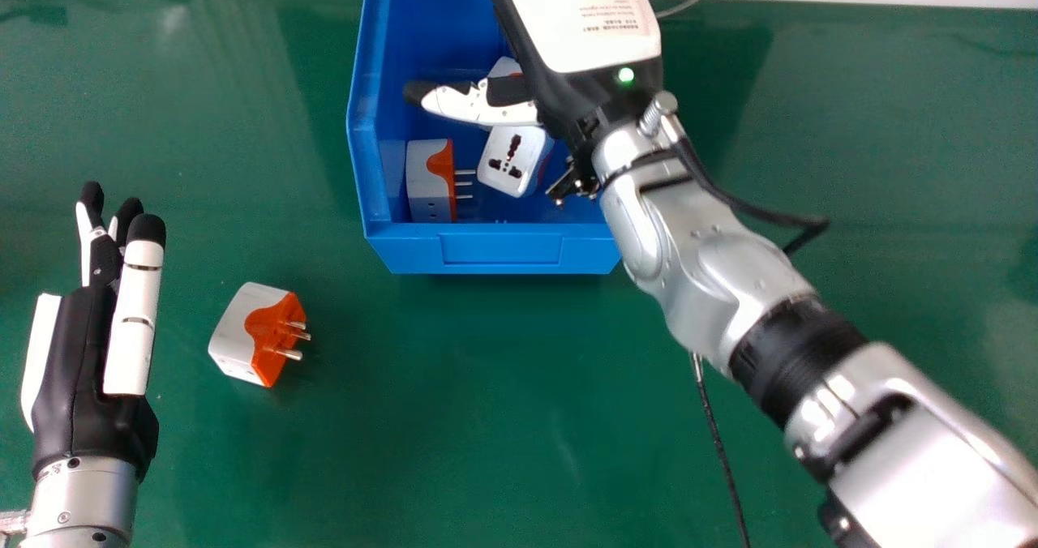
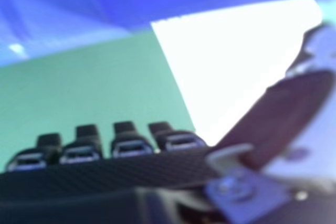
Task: Pick all objects and put in blue box
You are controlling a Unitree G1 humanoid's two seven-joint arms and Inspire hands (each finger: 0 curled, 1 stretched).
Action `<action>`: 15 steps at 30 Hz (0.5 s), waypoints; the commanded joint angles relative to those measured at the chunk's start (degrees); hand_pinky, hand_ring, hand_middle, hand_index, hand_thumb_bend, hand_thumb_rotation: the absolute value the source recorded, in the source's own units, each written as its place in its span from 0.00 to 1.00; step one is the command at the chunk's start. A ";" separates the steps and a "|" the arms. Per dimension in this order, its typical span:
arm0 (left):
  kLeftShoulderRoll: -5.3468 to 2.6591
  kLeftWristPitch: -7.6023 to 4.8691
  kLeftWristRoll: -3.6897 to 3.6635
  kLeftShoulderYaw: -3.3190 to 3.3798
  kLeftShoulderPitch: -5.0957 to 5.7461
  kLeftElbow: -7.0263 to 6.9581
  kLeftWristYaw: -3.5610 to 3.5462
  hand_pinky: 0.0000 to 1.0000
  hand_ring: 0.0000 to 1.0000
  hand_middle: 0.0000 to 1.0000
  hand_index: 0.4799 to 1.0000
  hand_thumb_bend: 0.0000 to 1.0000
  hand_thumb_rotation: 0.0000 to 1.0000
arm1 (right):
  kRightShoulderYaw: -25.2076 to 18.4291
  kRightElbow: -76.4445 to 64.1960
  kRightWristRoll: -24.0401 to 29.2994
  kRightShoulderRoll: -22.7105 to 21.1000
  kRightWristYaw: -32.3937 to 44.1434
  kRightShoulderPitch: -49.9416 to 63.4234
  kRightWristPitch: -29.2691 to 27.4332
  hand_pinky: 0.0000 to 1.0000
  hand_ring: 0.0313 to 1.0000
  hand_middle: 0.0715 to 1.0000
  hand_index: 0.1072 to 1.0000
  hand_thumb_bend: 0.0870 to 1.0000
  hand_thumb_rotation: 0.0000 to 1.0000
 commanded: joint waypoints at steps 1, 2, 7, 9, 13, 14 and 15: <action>-0.09 -1.32 -0.90 0.64 0.58 -1.51 -0.21 1.00 1.00 1.00 1.00 0.45 0.93 | -0.75 -8.44 -1.43 -1.23 -0.79 3.91 0.28 1.00 1.00 1.00 1.00 0.34 0.95; -0.12 -1.31 -0.77 0.62 0.70 -1.65 -0.11 1.00 1.00 1.00 1.00 0.45 0.93 | -0.80 -11.27 -1.41 -1.57 -0.64 5.76 -0.02 1.00 1.00 1.00 1.00 0.34 0.96; -0.60 -1.98 -1.22 0.65 1.22 -1.99 -0.33 1.00 1.00 1.00 0.96 0.44 0.96 | -0.31 -25.93 -3.09 -4.20 0.04 16.93 -2.70 1.00 1.00 1.00 1.00 0.32 0.89; -0.76 -1.60 -2.11 0.75 1.31 -2.17 -0.62 1.00 1.00 1.00 0.97 0.43 0.99 | 0.12 -30.85 -3.75 -5.87 0.57 22.02 -4.49 1.00 1.00 1.00 1.00 0.31 0.88; -1.01 -1.22 -2.59 0.69 1.90 -3.16 -0.41 1.00 1.00 1.00 0.97 0.44 1.00 | 0.65 -36.52 -3.72 -9.35 1.96 28.65 -10.08 1.00 1.00 1.00 1.00 0.30 0.87; -1.08 -1.52 -2.40 0.66 1.94 -3.20 -0.28 1.00 1.00 1.00 0.97 0.44 1.00 | 0.72 -37.59 -3.41 -10.26 2.64 30.13 -11.75 1.00 1.00 1.00 1.00 0.29 0.86; -1.17 -1.86 -2.28 0.67 1.92 -3.14 -0.20 1.00 1.00 1.00 0.97 0.43 1.00 | 0.77 -38.43 -3.17 -11.03 3.20 31.47 -13.23 1.00 1.00 1.00 1.00 0.29 0.85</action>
